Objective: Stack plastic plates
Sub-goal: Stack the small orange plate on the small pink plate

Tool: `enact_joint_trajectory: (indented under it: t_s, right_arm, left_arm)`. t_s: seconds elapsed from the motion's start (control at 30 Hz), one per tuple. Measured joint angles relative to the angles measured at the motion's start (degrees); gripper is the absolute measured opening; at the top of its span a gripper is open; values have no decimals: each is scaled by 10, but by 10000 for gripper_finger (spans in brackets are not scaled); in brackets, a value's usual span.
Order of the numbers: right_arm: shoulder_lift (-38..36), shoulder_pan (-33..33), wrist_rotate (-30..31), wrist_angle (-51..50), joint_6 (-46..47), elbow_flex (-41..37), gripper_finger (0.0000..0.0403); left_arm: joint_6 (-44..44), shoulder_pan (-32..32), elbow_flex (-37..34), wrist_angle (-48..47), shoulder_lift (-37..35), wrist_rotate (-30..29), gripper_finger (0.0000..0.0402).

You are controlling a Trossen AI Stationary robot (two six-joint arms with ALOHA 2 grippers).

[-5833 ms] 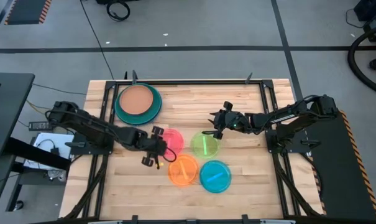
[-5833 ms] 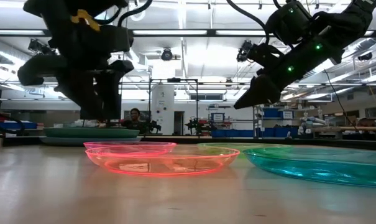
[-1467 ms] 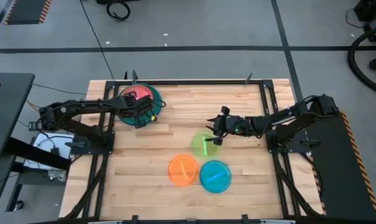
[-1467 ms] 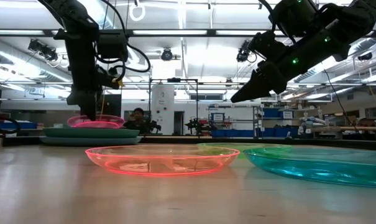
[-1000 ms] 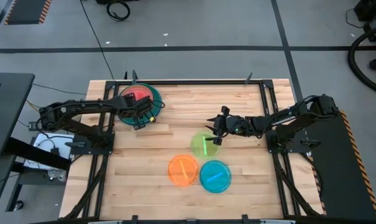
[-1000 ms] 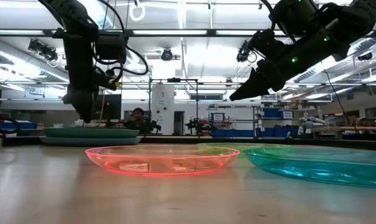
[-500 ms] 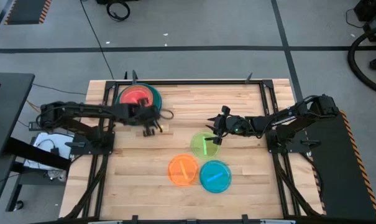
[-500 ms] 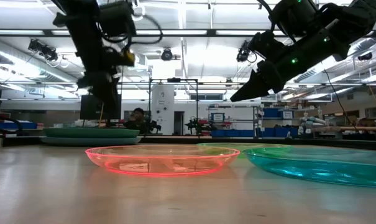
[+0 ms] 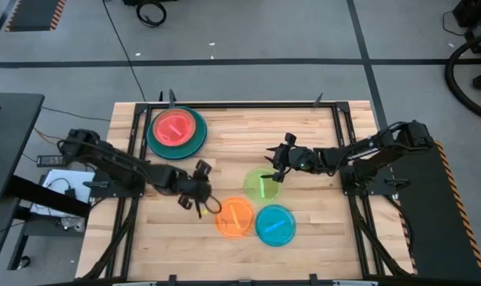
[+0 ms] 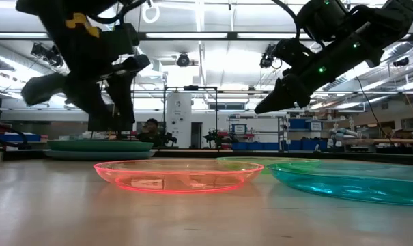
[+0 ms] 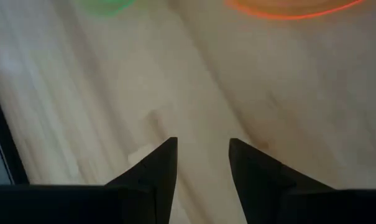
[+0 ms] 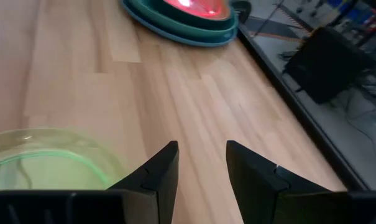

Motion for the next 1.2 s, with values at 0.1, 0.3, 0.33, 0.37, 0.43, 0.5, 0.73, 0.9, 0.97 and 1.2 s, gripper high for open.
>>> enact_joint_trajectory:
  t_s: [0.1,0.3,0.33,0.37,0.43,0.5,0.73,0.9,0.97,1.2]
  right_arm:
    - [0,-8,1,3,-5,0,145]
    - [0,-18,0,4,-14,0,145]
    - [0,-20,0,6,-15,0,145]
    - [0,-21,-2,9,-15,0,145]
    - [0,-25,-4,12,-20,0,145]
    - [0,-26,-4,18,-25,0,145]
    - [0,-39,-16,41,-30,0,145]
    - [0,-55,-49,43,-28,0,145]
    - [0,-58,-51,42,-28,0,145]
    - [0,-59,-64,38,-25,-1,145]
  left_arm:
    - [18,-27,0,25,25,-5,153]
    - [65,-58,0,96,53,-6,154]
    - [66,-61,0,102,53,-4,154]
    - [66,-65,0,112,53,2,156]
    - [68,-70,1,123,53,32,163]
    - [74,-80,0,117,53,55,176]
    - [91,-107,0,156,73,79,233]
    - [113,-112,0,170,102,79,233]
    - [123,-112,0,184,109,79,226]
    - [151,-114,0,210,128,92,193]
